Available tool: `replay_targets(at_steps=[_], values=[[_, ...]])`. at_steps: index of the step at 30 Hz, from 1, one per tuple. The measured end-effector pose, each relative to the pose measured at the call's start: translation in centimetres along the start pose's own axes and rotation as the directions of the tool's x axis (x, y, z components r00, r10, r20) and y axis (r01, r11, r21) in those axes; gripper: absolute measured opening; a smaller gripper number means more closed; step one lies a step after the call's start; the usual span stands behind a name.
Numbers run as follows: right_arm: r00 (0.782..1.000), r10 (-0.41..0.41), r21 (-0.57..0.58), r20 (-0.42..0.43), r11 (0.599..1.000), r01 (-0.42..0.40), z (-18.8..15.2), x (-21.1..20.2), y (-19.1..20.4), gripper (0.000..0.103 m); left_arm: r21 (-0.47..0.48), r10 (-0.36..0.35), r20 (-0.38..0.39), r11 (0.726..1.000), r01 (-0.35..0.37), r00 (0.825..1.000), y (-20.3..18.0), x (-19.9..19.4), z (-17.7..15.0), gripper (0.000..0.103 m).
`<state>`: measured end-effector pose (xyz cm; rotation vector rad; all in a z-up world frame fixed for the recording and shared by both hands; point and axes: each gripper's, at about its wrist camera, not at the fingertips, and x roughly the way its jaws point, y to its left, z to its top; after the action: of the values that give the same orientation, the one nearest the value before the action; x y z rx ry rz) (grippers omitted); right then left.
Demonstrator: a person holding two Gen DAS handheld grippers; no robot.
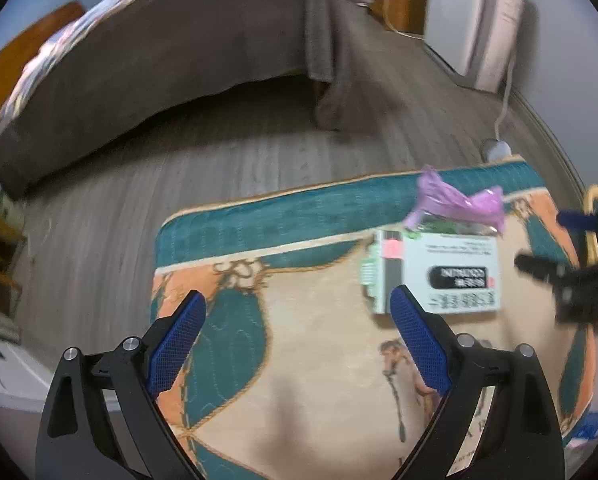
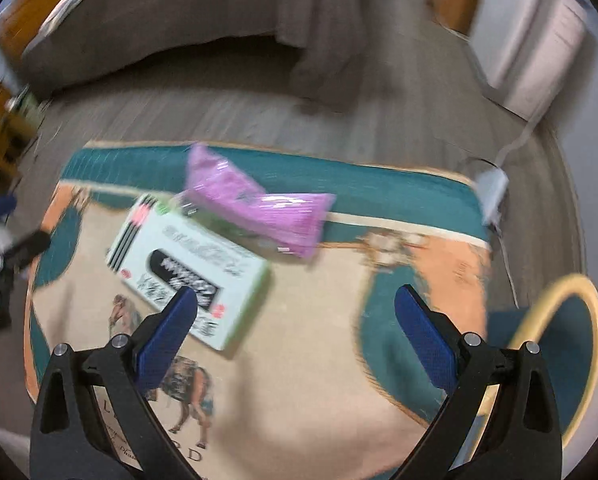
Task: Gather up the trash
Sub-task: 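Move both tools back over the cushion toward the medicine box and pink packet, then grasp the white COLTALIN box with the right tool while the left grasps the pink packet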
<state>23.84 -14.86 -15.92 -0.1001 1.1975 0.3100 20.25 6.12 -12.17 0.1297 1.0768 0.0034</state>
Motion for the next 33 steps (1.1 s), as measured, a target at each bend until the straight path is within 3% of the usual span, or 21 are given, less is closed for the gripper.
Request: replay_targets(at_steps=[4,8,12,20,28,33], values=[[0.997,0.059,-0.089,-0.042,0.994,-0.062,0.5,1.8,3.0,0.097,-0.08,-0.023,-0.018,0.997,0.021,1.0,2.4,0.8,0.3,0.093],[0.995,0.084,-0.18,-0.052,0.979,-0.092,1.0,3.1,5.7,0.097,-0.098,-0.03,-0.026,0.995,0.028,0.999,3.3,1.3,0.4,0.093],[0.995,0.089,-0.211,-0.054,0.972,-0.098,1.9,4.3,7.2,0.097,-0.077,-0.012,-0.021,0.997,0.011,1.0,4.4,1.5,0.4,0.093],[0.987,0.132,-0.287,-0.087,0.946,-0.152,2.5,6.7,9.9,0.097,-0.18,-0.039,-0.047,0.983,0.03,0.998,7.8,2.5,0.4,0.093],[0.951,0.252,-0.27,-0.179,0.917,-0.294,1.3,5.8,10.1,0.097,-0.196,-0.067,-0.054,0.979,0.056,0.996,7.5,3.0,0.8,0.093],[0.954,0.22,-0.344,-0.201,0.896,-0.279,-0.5,5.6,11.8,0.097,-0.177,-0.063,-0.05,0.983,0.053,0.997,6.6,2.6,1.0,0.093]])
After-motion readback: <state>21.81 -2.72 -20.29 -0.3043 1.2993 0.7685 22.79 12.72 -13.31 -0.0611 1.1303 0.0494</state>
